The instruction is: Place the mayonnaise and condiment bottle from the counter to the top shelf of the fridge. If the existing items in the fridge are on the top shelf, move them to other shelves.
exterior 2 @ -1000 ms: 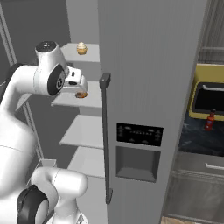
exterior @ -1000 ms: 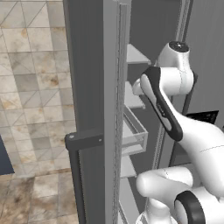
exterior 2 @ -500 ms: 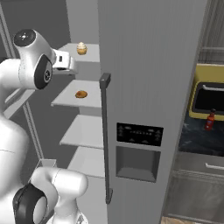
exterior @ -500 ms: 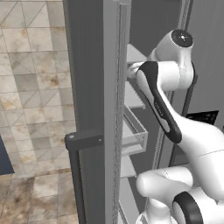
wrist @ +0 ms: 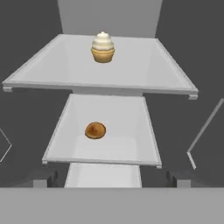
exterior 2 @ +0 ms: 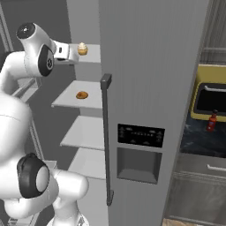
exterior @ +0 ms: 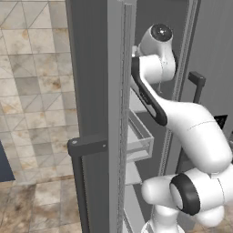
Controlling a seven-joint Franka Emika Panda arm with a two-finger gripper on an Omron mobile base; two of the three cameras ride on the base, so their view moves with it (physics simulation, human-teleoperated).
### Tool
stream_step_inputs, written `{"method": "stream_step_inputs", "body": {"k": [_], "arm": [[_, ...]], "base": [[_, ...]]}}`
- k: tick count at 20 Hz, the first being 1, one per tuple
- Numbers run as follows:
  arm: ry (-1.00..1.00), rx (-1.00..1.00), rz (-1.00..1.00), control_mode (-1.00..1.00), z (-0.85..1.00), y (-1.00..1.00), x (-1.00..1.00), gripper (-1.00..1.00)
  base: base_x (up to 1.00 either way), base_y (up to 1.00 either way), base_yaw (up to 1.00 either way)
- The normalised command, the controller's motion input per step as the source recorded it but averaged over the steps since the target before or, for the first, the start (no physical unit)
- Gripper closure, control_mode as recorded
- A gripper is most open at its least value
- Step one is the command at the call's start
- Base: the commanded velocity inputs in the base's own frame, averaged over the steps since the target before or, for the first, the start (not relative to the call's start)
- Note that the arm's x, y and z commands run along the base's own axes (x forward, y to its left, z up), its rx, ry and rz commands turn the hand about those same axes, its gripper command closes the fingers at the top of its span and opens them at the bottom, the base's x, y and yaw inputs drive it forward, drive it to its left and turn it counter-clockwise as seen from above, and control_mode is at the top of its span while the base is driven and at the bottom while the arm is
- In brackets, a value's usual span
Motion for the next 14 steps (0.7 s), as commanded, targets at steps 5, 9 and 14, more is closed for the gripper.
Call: {"method": "stream_step_inputs", "body": {"k": [5,9,14], "arm": [[0.0,0.0,-0.09,-1.0,0.0,0.0,0.95,-1.0],[0.01,0.0,-0.04,-1.0,0.0,0.0,0.85,-1.0],[0.01,0.0,0.0,-1.0,-0.01,0.0,0.58,-1.0]], "base": [[0.0,0.0,0.0],[0.0,0.0,0.0],[0.0,0.0,0.0]]}}
